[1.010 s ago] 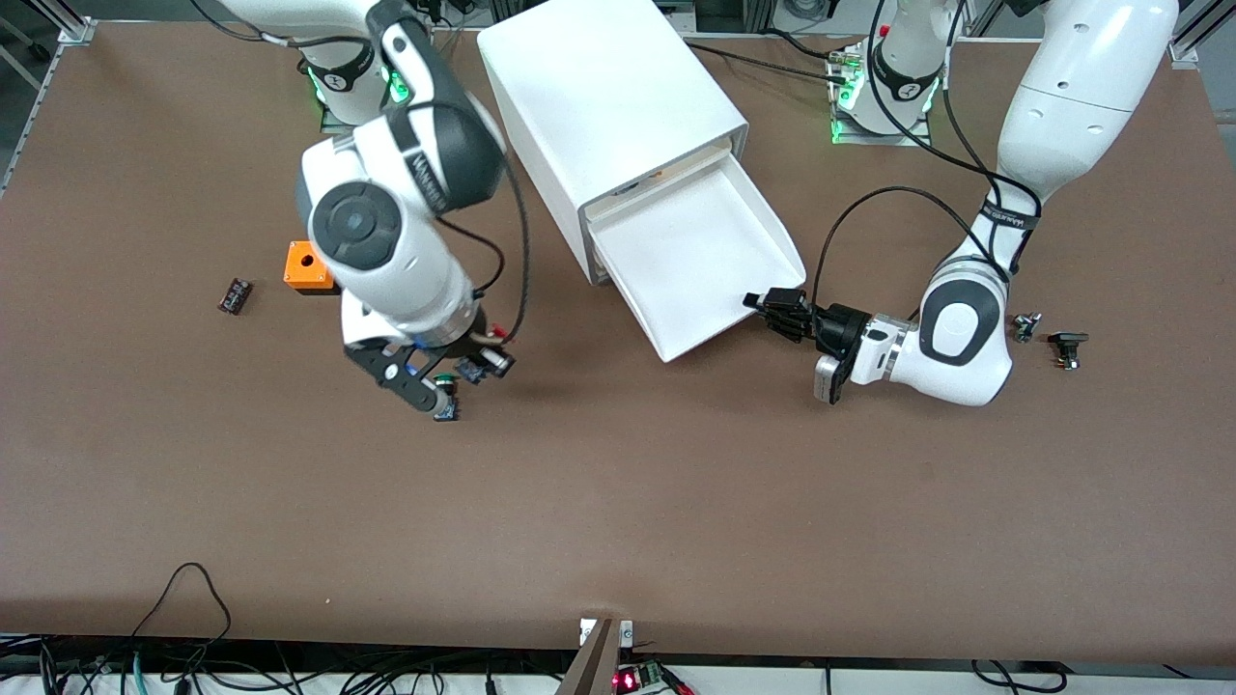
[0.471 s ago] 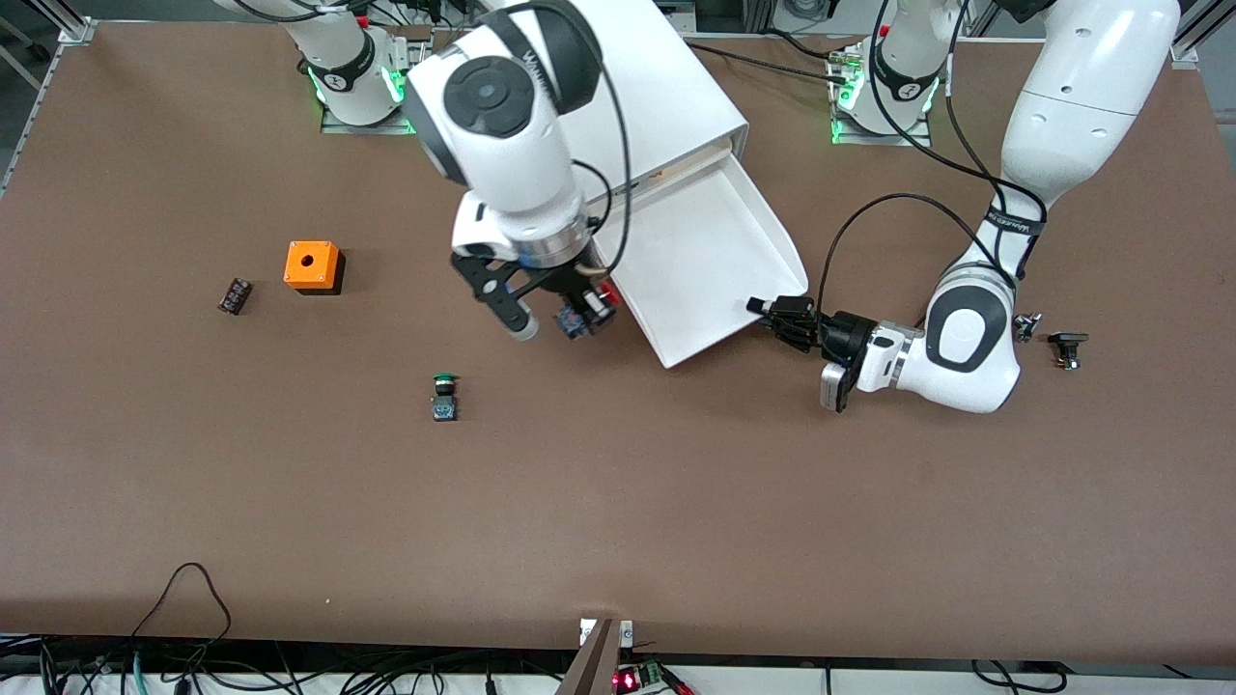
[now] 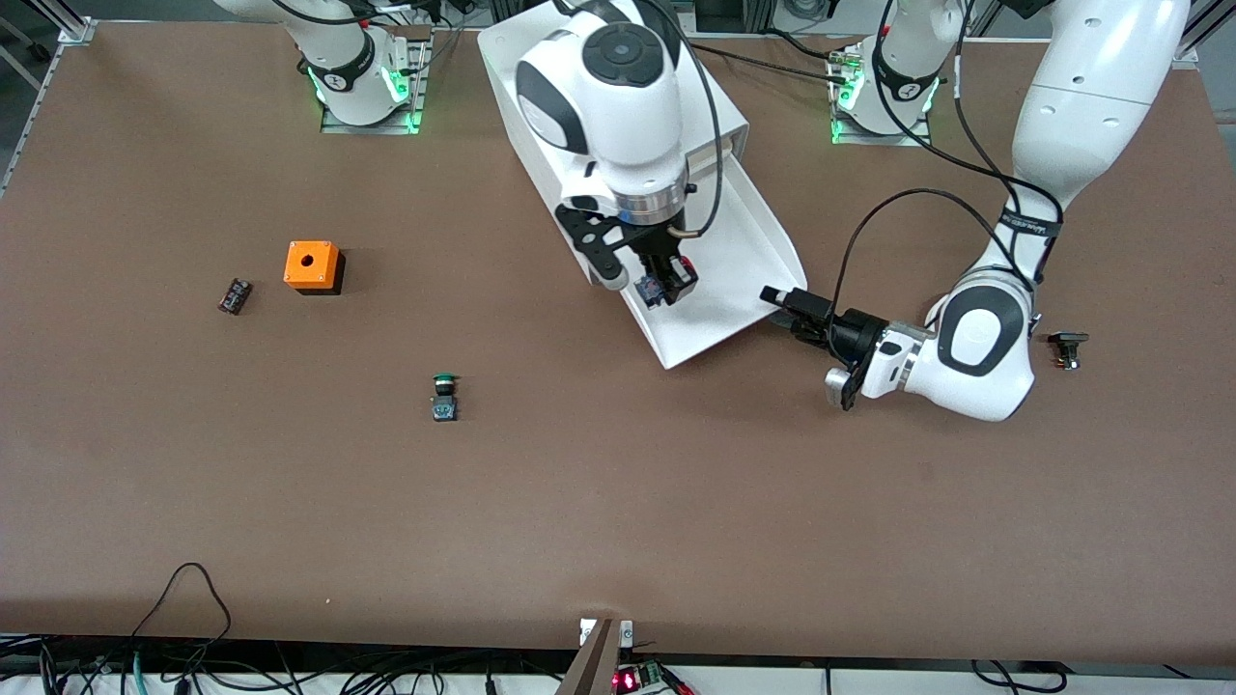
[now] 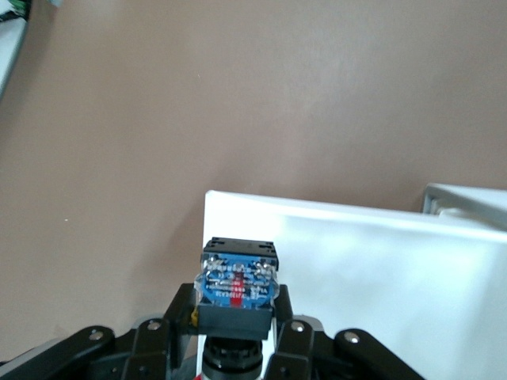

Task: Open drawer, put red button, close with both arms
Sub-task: 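Carry the red button over the open drawer with the right gripper, then lower the red button into the drawer and open the right gripper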

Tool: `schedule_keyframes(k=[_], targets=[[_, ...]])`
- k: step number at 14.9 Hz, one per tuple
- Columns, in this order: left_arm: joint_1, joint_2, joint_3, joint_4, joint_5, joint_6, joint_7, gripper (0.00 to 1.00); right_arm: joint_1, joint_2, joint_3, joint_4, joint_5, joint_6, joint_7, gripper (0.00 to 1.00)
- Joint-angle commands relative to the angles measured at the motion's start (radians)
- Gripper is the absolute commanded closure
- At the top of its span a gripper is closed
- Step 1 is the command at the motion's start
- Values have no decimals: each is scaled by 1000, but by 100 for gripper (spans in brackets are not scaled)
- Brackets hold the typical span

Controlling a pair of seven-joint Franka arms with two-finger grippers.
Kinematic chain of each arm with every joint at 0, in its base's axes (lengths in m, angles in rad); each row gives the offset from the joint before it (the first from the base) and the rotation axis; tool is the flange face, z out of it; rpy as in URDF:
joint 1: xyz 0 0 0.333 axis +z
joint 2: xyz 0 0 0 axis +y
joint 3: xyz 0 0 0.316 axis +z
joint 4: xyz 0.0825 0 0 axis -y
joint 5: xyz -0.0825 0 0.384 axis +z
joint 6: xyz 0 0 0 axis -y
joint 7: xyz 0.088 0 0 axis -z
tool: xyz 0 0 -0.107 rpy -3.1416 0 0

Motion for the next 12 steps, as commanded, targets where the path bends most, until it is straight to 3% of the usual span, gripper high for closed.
schedule_keyframes(k=[1, 7, 10, 12], targets=[[4, -30, 2, 84, 98, -86, -162, 0, 20, 57, -5, 28, -19, 58, 85, 100], [-11, -136, -16, 124, 229, -125, -504, 0, 50, 136, -6, 28, -27, 172, 185, 100], [-74, -186, -22, 211, 382, -146, -663, 0, 61, 164, -6, 28, -47, 209, 205, 96], [-115, -190, -21, 298, 472, -210, -739, 0, 61, 169, -8, 28, -47, 227, 205, 49]])
